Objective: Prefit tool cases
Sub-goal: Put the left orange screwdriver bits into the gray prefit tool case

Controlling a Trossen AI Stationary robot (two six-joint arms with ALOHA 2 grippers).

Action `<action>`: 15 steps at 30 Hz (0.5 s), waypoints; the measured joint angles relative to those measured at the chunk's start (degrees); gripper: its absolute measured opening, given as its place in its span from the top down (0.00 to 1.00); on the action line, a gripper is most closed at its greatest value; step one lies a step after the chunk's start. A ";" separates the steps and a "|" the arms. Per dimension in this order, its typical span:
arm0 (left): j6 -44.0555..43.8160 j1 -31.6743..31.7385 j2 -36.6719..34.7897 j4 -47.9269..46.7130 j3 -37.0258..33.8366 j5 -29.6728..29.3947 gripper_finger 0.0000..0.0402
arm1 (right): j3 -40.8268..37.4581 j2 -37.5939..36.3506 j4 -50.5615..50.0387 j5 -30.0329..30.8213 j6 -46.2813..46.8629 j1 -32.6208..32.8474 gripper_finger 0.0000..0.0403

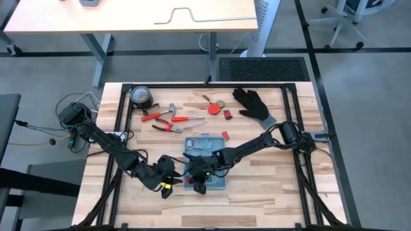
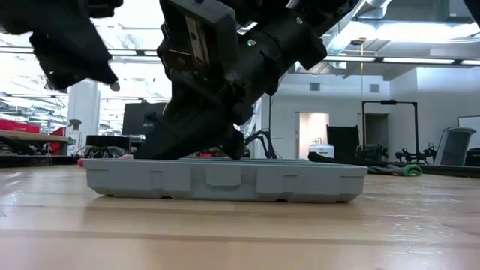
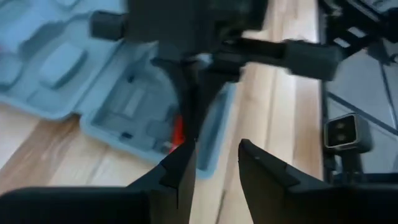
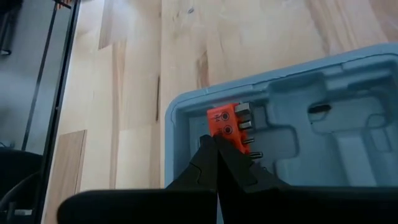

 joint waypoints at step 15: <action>19.69 6.71 11.90 -4.13 7.58 12.04 0.99 | -0.17 0.02 0.44 -1.26 0.68 -0.62 1.00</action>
